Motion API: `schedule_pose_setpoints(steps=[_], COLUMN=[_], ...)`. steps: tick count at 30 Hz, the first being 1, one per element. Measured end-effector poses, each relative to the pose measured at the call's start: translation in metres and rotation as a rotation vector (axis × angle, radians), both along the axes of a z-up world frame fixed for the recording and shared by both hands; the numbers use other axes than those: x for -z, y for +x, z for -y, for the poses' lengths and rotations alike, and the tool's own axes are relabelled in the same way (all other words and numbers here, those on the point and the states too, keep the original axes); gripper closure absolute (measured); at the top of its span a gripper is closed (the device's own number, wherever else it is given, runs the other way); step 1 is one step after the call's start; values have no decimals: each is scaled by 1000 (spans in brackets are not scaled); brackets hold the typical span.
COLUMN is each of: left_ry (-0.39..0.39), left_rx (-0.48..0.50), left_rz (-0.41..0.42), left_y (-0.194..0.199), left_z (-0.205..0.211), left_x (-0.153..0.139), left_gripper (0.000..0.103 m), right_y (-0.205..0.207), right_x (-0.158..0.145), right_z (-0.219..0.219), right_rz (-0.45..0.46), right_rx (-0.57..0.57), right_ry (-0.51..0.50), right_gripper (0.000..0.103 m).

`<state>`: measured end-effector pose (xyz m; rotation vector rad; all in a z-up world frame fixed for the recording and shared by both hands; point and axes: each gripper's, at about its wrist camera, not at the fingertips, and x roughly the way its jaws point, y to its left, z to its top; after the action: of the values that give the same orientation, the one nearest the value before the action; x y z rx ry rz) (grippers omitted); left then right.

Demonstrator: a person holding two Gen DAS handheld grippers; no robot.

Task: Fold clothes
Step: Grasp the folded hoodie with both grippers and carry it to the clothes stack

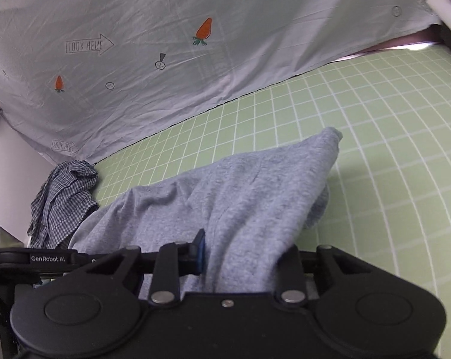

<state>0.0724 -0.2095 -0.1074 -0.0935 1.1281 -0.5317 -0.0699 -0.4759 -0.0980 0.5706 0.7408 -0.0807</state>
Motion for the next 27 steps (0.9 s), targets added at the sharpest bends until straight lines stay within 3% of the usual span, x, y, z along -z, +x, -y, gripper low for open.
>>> schedule_pose_setpoints(steps=[8,15,20,27], left_ry=[-32,-72,-89,-115], left_rx=[18,42,121,262], left_rz=[25,12,32,32], left_y=[-55,-80,-85,-85], left_z=[9,27,43,86], left_x=[-9,-11,-21,-35], left_gripper=[70,70,70,70], right_y=[-64,-103,-127,-160], right_x=[-12,-21,-28,-41], right_z=[8,26,37,47], right_rz=[19,20,44,64], right_rx=[29,63,110,262], right_ry=[1,-14,-10,-21], right_gripper=[73,73,74,74])
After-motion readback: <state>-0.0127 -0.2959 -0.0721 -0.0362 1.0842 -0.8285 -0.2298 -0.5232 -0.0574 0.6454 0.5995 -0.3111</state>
